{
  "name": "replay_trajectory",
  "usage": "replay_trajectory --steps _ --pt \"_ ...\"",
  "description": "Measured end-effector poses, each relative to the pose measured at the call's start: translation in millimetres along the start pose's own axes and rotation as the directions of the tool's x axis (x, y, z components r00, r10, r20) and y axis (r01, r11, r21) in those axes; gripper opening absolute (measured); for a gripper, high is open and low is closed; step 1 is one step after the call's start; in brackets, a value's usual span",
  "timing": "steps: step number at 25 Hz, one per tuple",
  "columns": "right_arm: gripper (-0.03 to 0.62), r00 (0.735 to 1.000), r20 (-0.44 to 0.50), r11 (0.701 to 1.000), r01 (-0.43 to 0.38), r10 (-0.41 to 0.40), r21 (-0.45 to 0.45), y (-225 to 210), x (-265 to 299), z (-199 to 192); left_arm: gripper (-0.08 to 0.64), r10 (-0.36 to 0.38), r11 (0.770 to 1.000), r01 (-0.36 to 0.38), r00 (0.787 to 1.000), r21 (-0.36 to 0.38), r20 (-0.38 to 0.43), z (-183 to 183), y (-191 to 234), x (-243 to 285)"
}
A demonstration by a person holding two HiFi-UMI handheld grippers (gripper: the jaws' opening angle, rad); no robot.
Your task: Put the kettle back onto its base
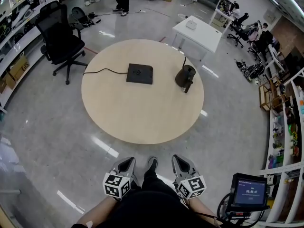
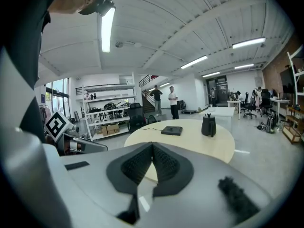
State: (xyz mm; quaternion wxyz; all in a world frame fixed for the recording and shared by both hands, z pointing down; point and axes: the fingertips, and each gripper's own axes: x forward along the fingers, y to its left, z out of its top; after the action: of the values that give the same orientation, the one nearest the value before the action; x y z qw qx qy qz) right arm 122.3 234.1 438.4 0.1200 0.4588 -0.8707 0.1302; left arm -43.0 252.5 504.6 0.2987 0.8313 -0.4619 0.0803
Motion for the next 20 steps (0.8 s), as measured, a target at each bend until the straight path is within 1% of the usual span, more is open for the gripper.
replay_trajectory --steps 4,6,11,16,20 --pt "-0.005 0.999 0.022 0.999 -0.031 0.031 -0.008 9.1 8.1 7.8 0.005 0.033 0.999 -0.034 0.999 0.009 0.025 8.5 8.8 -10.0" --pt "-0.005 0.999 0.028 0.999 -0.042 0.042 -0.005 2.8 16.3 11.8 0.005 0.04 0.999 -0.041 0.999 0.011 0.027 15.3 10.5 -2.2" --pt "-0.005 0.998 0.035 0.999 -0.052 0.052 0.012 -70.1 52.2 28.1 0.005 0.045 0.998 -0.046 0.999 0.031 0.028 50.6 5.3 71.6" --pt "-0.005 0.998 0.046 0.998 -0.055 0.054 0.025 -111.4 69.2 38.5 0.005 0.066 0.996 -0.068 0.997 0.049 0.035 73.9 2.0 103.7" --pt "-0.005 0.997 0.048 0.997 -0.064 0.062 0.043 -138.7 84.9 39.5 0.005 0.101 0.994 -0.103 0.994 0.049 0.035 84.7 4.1 121.5"
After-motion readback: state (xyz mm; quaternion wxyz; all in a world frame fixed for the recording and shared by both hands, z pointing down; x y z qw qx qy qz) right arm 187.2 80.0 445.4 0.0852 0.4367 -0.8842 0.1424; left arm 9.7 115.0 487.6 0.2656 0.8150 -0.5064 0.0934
